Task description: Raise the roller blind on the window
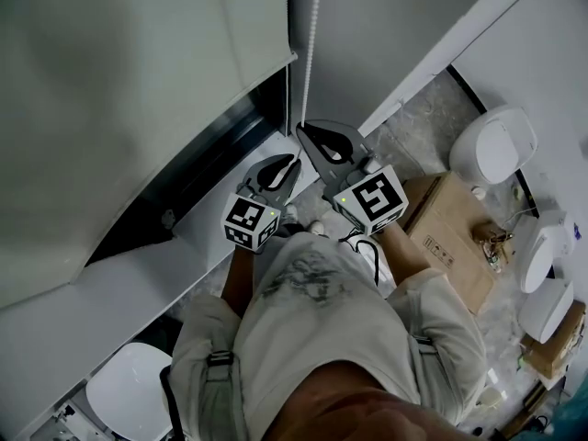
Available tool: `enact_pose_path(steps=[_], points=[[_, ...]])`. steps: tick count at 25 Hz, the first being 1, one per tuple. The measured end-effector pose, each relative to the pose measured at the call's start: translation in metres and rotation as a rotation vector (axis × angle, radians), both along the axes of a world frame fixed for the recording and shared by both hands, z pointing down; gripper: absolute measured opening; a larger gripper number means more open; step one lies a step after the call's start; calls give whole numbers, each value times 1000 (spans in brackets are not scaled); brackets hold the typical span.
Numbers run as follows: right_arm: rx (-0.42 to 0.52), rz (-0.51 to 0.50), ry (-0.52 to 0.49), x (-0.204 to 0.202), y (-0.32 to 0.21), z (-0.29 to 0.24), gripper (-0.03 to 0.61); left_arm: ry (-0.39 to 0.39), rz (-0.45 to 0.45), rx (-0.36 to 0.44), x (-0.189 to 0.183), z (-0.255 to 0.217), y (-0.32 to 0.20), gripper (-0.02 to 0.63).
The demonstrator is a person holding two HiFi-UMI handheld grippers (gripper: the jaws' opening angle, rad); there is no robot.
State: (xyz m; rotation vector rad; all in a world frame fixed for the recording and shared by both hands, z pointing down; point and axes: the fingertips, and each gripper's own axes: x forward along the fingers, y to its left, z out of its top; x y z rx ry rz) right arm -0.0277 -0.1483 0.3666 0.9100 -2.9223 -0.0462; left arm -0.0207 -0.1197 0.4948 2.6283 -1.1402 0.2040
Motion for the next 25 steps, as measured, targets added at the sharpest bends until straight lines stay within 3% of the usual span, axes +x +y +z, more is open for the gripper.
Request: enact_pose_path(steps=[7, 14, 20, 25], points=[[20, -14, -2, -3, 0, -1, 11, 23, -7, 141, -15, -97, -6, 103], [33, -20, -5, -3, -2, -2, 11, 8, 25, 307, -2, -185, -21, 115], [21, -16, 2, -4, -2, -1, 11, 21, 17, 398, 5, -231, -38, 114], [13, -14, 3, -2, -5, 2, 11, 34, 25, 427, 9, -248, -49, 85]])
